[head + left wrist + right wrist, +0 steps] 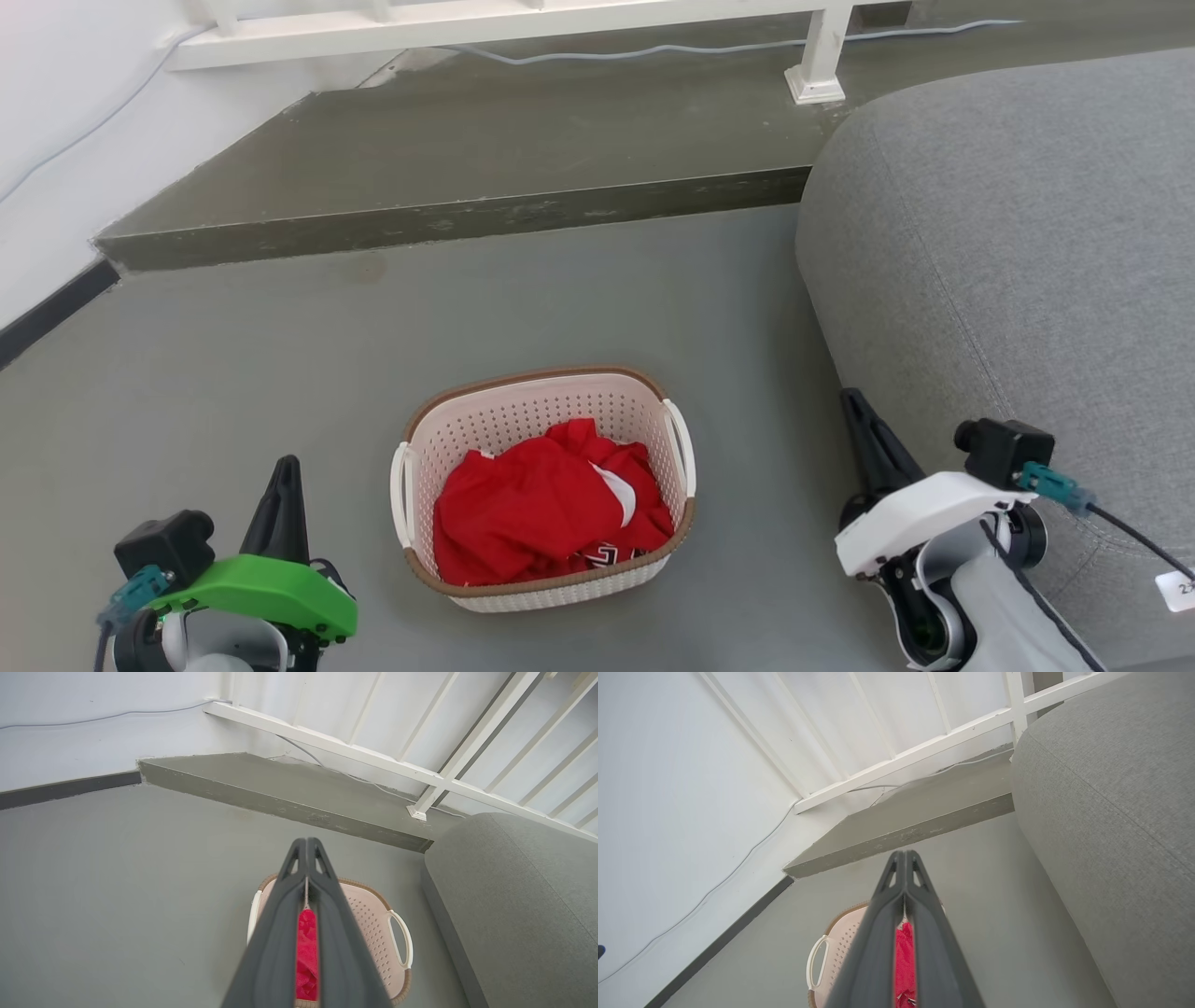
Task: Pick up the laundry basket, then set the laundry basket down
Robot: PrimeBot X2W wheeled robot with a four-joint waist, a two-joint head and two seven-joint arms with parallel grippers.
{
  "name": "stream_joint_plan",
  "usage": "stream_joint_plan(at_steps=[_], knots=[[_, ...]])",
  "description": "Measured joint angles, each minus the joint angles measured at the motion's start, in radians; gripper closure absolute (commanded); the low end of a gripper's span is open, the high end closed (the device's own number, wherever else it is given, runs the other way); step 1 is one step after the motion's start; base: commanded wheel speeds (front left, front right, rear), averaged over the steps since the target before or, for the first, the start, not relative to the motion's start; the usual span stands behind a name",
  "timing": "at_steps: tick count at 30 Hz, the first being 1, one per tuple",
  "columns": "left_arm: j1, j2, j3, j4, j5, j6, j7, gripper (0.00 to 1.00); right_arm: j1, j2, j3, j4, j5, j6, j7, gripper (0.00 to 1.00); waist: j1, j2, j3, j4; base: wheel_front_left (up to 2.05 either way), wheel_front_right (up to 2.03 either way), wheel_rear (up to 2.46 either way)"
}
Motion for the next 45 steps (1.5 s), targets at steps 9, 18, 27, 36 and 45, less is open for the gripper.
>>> stream_joint_plan(at_steps=[9, 18, 27, 36, 45], knots=[[0.000, -0.003, 0.018, 0.000, -0.107, -0.008, 0.036, 1.00, 0.004, 0.007, -0.046, -0.012, 0.105, 0.011, 0.035, 1.00, 0.0000, 0.0000, -0.006, 0.003, 0.00, 0.00, 0.00], [-0.001, -0.004, 0.041, 0.000, -0.227, -0.016, 0.075, 1.00, 0.010, 0.009, -0.096, -0.021, 0.225, 0.025, 0.070, 1.00, 0.0000, 0.0000, -0.012, 0.005, 0.00, 0.00, 0.00], [-0.001, -0.007, 0.064, -0.003, -0.336, -0.019, 0.108, 1.00, 0.014, 0.009, -0.140, -0.030, 0.331, 0.035, 0.101, 1.00, 0.0000, 0.0000, -0.018, 0.007, 0.00, 0.00, 0.00], [-0.001, -0.009, 0.081, -0.008, -0.439, -0.026, 0.138, 1.00, 0.015, 0.009, -0.184, -0.038, 0.439, 0.048, 0.132, 1.00, 0.0000, 0.0000, -0.024, 0.010, 0.00, 0.00, 0.00], [-0.001, -0.010, 0.101, -0.012, -0.548, -0.034, 0.168, 1.00, 0.016, 0.011, -0.227, -0.045, 0.548, 0.060, 0.164, 1.00, 0.0000, 0.0000, -0.030, 0.012, 0.00, 0.00, 0.00]])
